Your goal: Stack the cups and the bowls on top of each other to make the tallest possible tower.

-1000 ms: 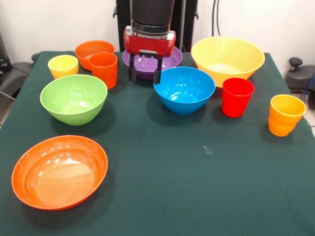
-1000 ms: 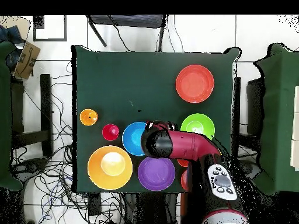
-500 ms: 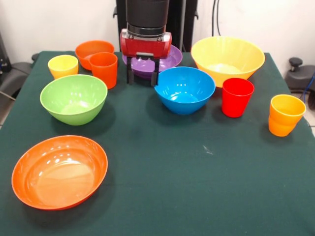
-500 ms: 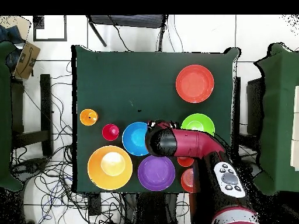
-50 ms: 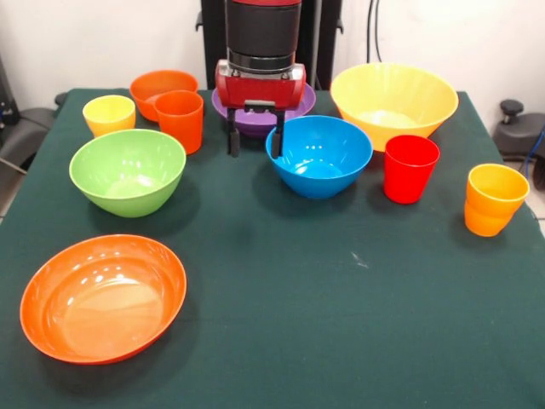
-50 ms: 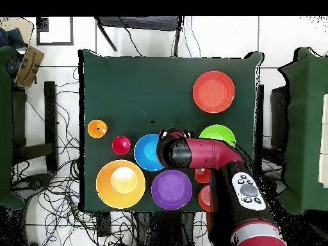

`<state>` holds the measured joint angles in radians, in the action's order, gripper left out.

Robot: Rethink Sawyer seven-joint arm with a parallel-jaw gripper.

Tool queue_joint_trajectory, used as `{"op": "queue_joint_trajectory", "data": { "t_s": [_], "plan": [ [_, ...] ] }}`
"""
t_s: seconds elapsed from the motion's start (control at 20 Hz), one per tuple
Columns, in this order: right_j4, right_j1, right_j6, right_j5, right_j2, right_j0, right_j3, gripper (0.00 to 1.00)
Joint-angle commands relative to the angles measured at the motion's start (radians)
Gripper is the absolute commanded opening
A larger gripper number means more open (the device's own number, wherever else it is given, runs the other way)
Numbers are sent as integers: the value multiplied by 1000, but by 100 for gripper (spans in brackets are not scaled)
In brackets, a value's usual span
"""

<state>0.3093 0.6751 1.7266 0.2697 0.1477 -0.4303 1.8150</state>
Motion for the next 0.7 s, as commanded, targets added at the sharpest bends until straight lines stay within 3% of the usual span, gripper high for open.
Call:
{"op": "queue_joint_trajectory", "data": {
  "t_s": [0.05, 0.4, 0.7],
  "plan": [
    [78, -68, -66, 74, 103, 12, -75, 100],
    [95, -107, -75, 127, 61, 45, -105, 100],
    [89, -106, -69, 158, 74, 43, -103, 100]
  ]
}}
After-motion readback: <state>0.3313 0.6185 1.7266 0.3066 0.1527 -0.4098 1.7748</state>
